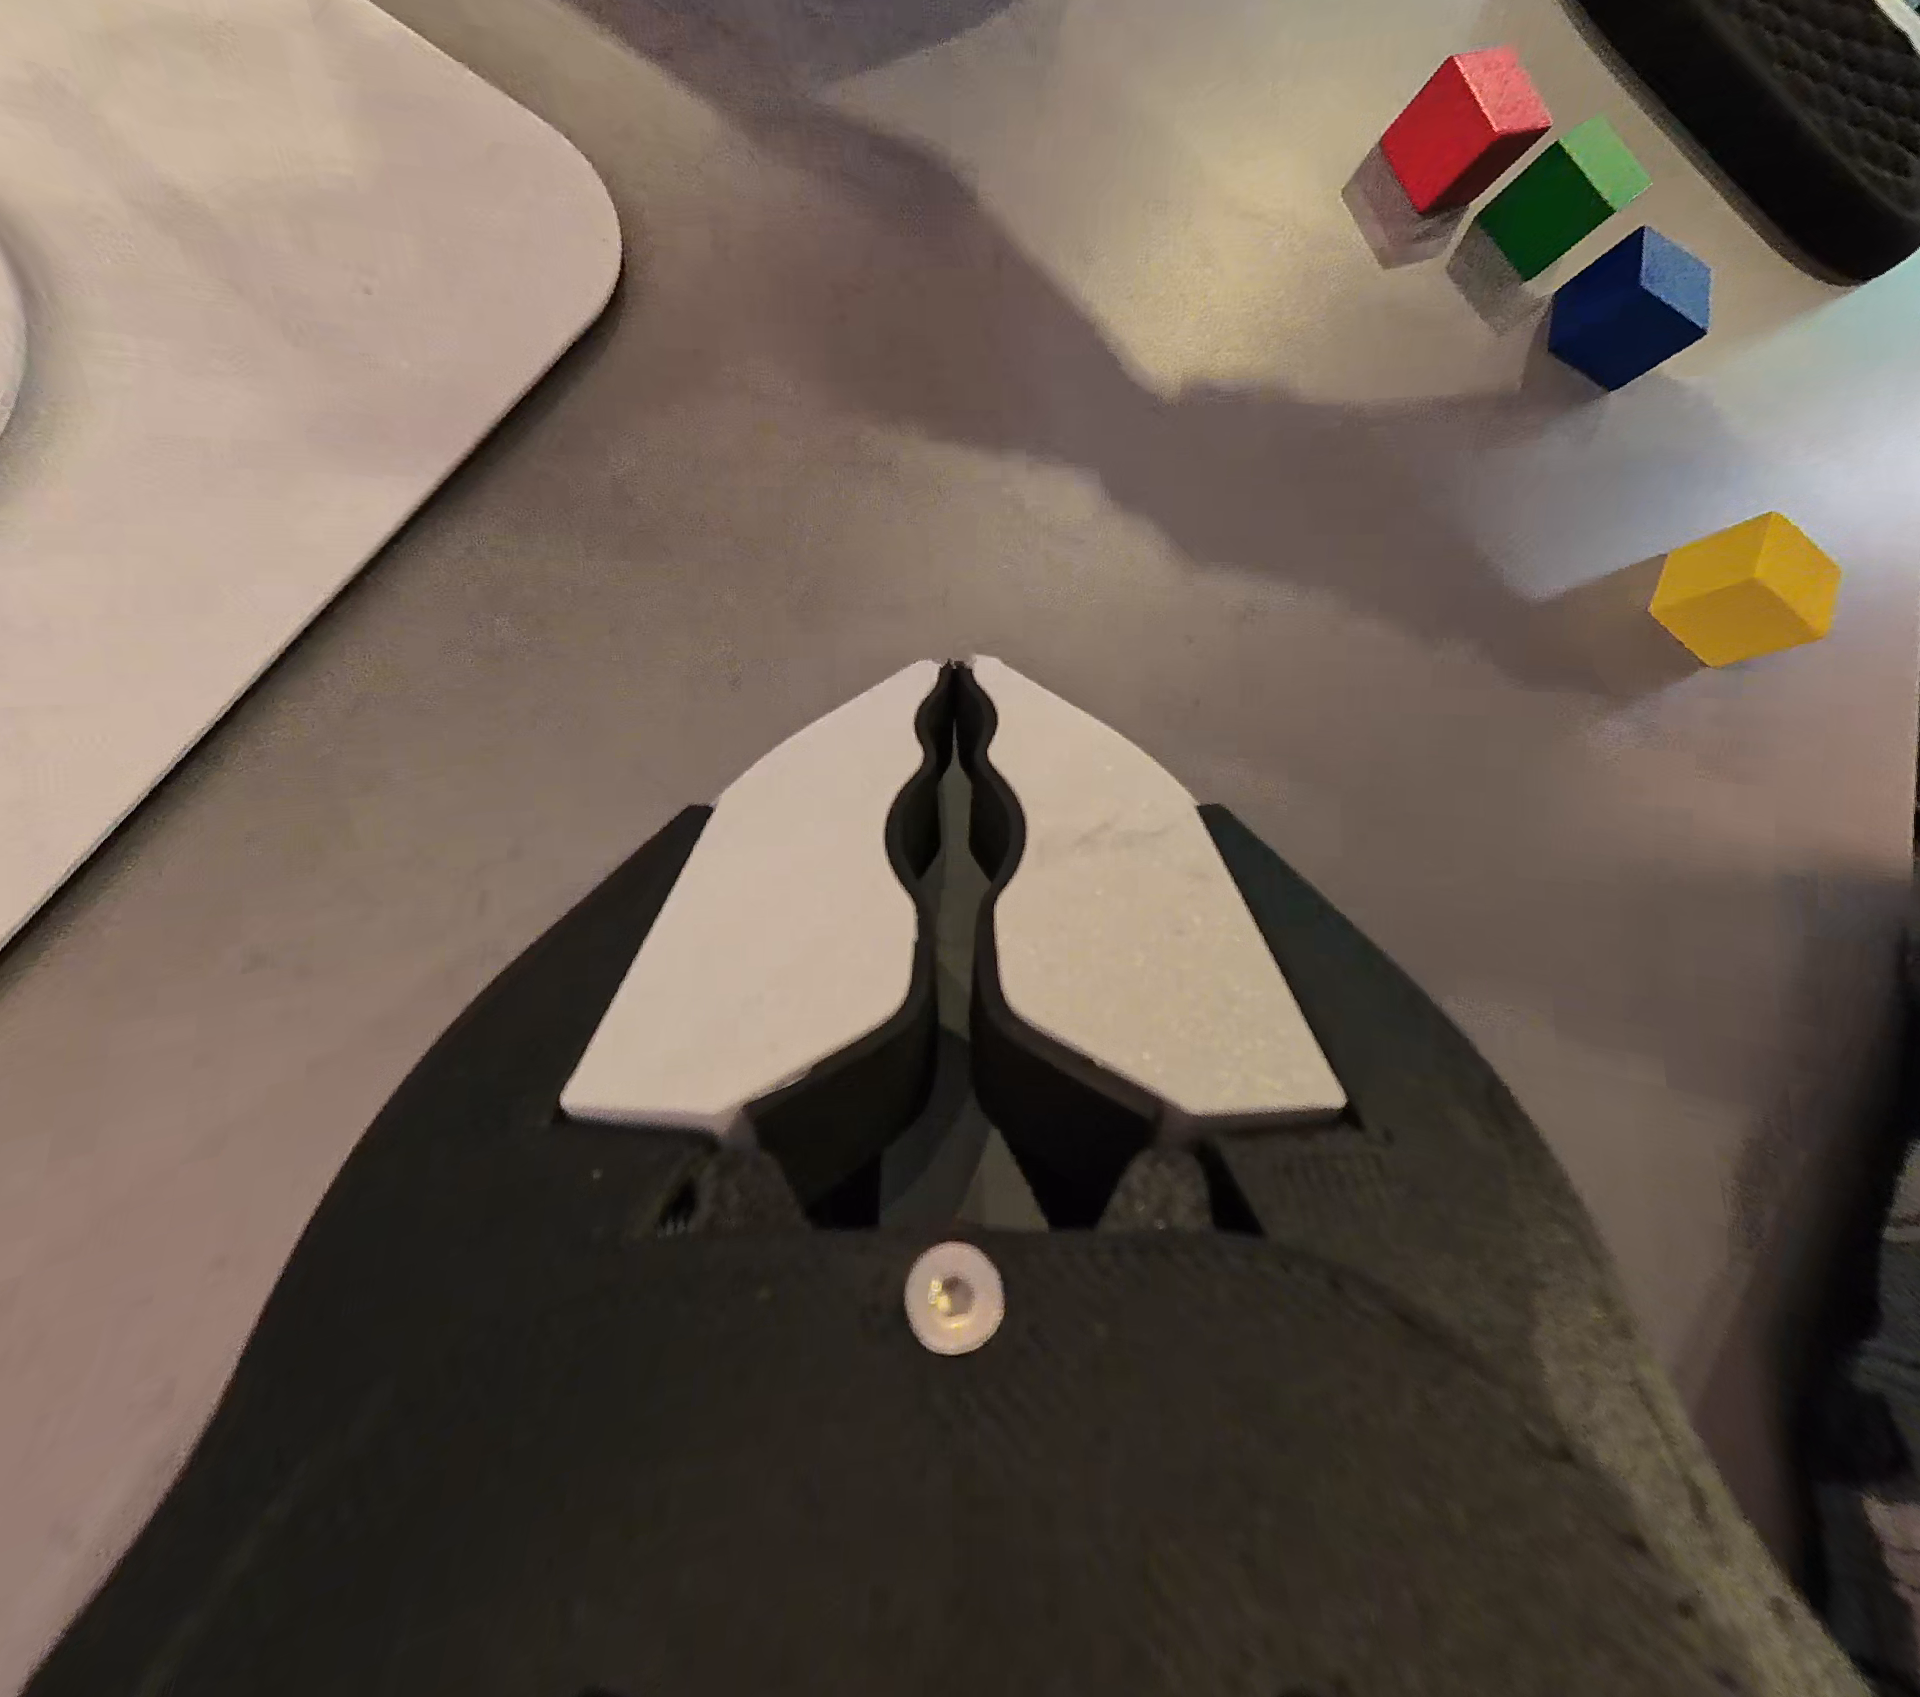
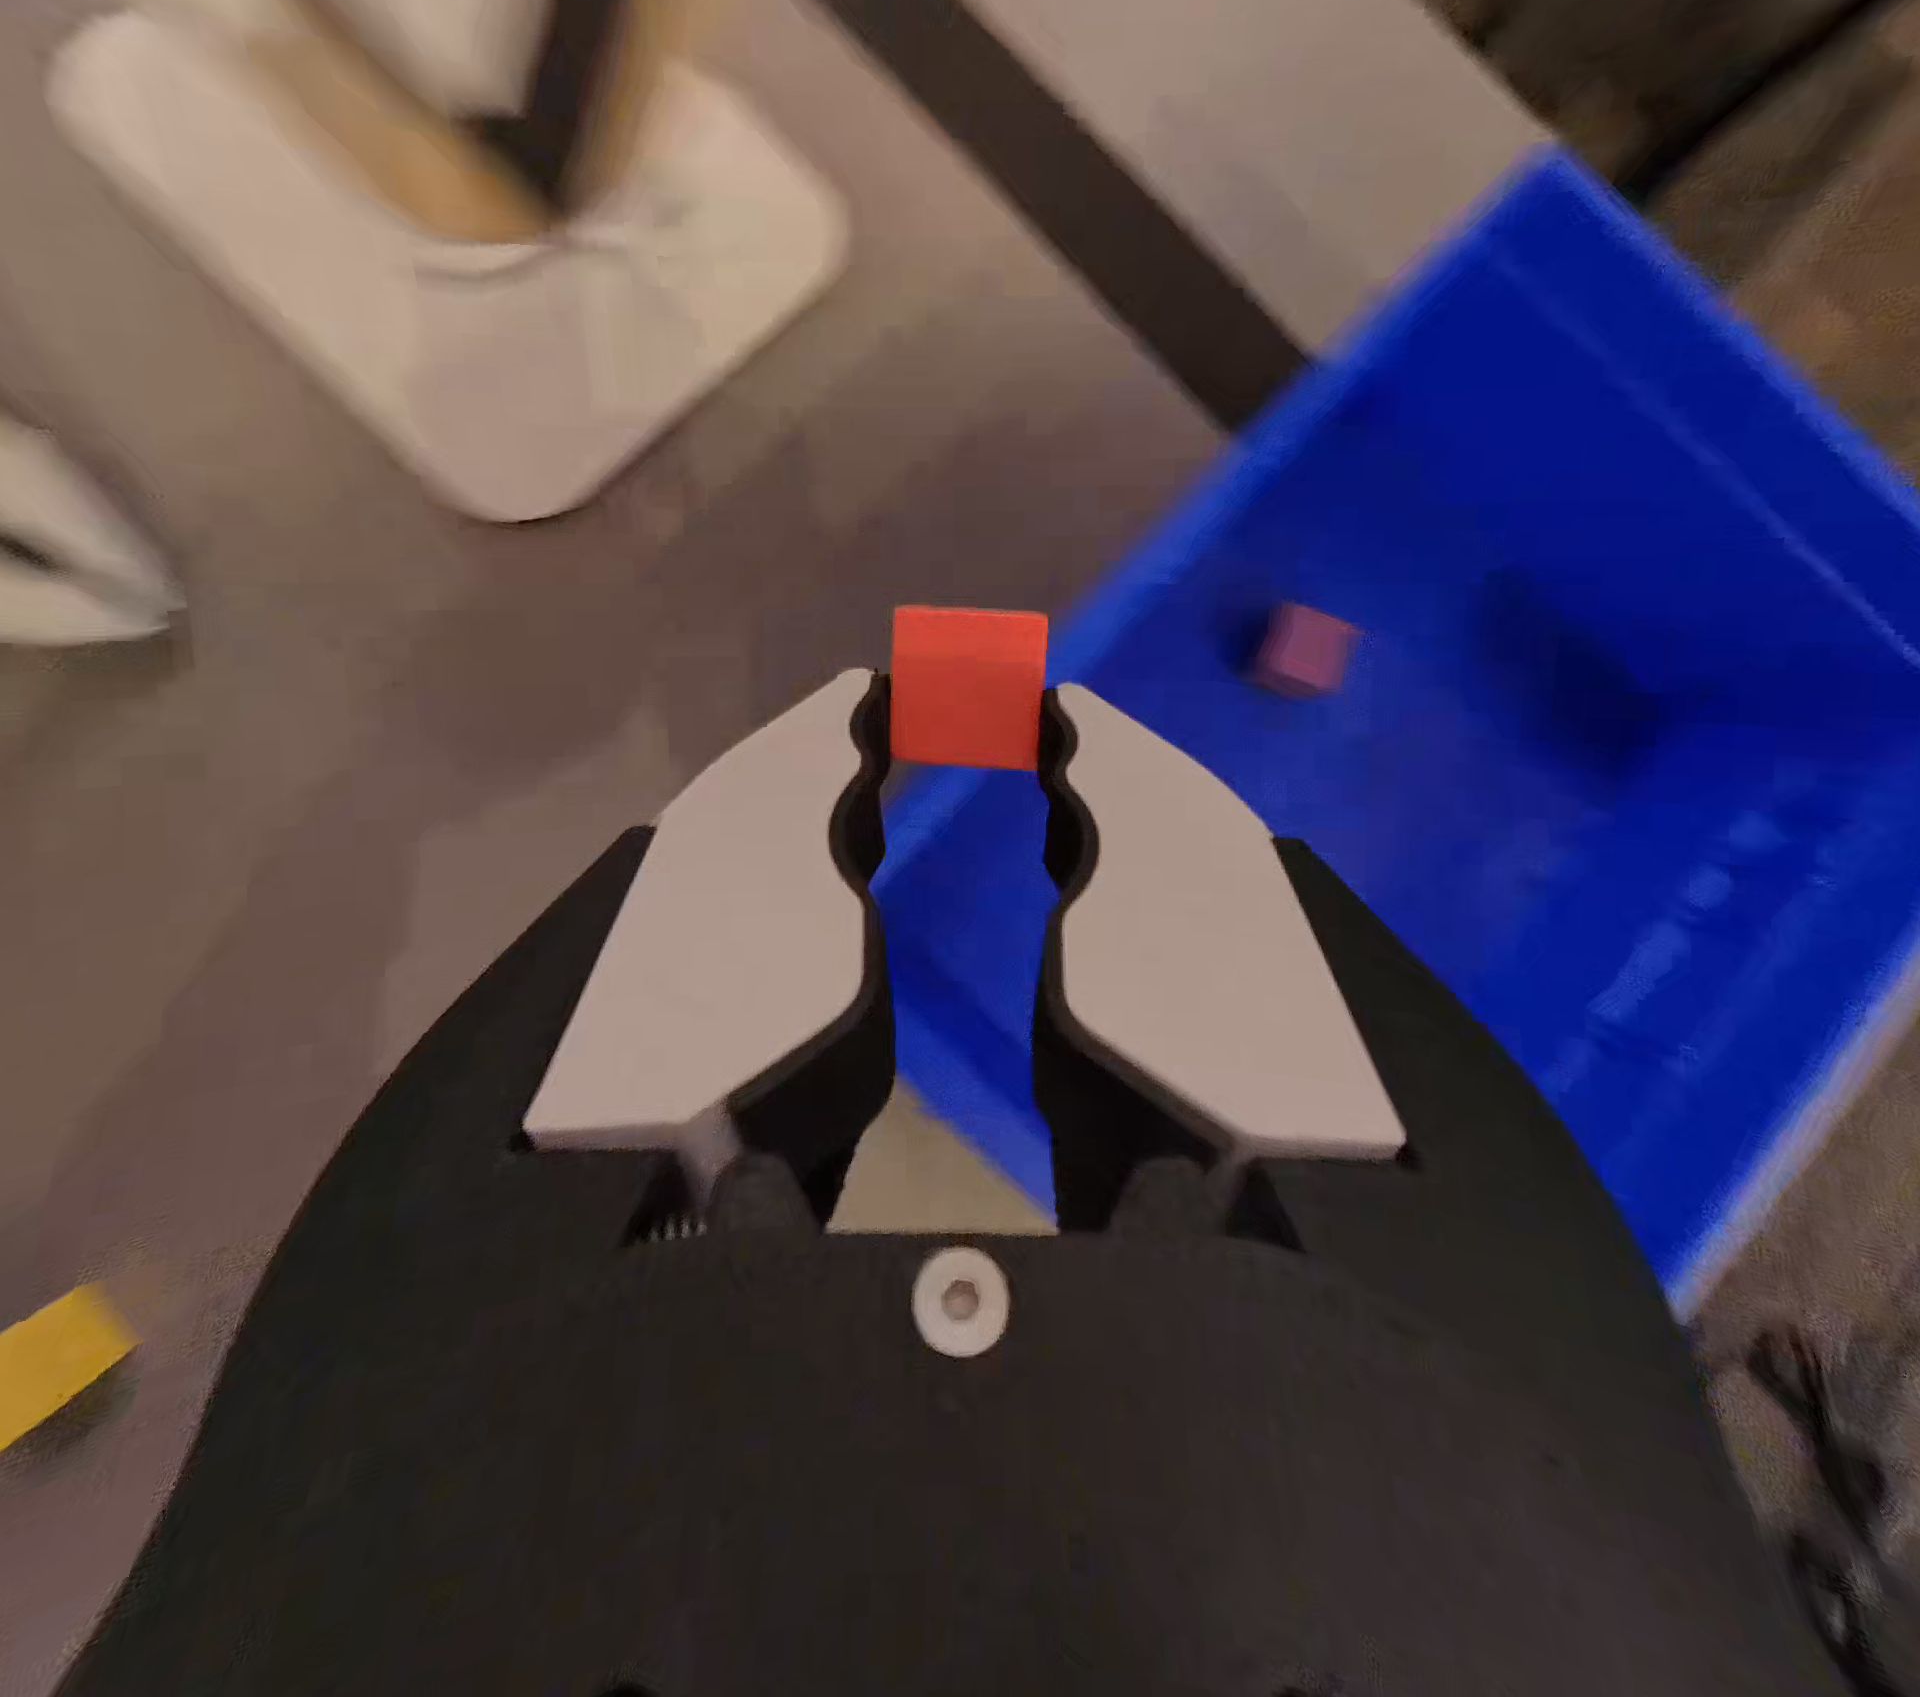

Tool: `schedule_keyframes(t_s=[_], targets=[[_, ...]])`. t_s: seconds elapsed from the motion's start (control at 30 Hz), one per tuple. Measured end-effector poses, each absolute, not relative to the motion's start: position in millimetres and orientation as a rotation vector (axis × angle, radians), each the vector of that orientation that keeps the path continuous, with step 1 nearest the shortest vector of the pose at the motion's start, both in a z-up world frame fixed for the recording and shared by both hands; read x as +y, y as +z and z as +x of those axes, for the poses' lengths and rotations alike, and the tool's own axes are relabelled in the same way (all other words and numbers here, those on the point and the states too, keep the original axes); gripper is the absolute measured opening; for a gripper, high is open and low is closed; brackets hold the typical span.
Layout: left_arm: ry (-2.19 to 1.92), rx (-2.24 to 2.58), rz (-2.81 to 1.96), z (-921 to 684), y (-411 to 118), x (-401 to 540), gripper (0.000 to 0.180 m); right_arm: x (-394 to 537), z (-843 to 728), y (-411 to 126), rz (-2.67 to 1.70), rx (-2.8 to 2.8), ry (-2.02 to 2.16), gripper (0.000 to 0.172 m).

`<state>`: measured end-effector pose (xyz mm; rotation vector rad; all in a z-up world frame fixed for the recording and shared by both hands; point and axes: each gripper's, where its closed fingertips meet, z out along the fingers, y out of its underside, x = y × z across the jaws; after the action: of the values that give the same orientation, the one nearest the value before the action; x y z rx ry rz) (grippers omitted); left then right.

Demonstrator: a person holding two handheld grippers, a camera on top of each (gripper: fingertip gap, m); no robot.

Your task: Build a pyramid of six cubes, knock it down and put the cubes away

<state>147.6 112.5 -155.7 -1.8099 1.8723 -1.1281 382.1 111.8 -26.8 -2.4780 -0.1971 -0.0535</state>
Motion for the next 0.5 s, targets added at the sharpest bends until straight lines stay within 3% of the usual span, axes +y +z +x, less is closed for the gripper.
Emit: schedule_keyframes(t_s=[0.03,0.33,0.4,0.5], targets=[[-1.128,1.872,-1.81,148,-156,112,0.0,114,415,-28,-2.493,-0.109,-0.099,0.028],[-1.134,1.871,-1.812,147,-155,112,0.0,120,558,-150,-2.755,0.328,-0.097,0.028],[-1.136,1.871,-1.813,148,-155,111,0.0,117,560,-152,-2.771,0.334,-0.125,0.043],[-1.14,1.87,-1.814,148,-155,111,0.0,111,538,-109,-2.682,0.253,-0.169,0.042]])
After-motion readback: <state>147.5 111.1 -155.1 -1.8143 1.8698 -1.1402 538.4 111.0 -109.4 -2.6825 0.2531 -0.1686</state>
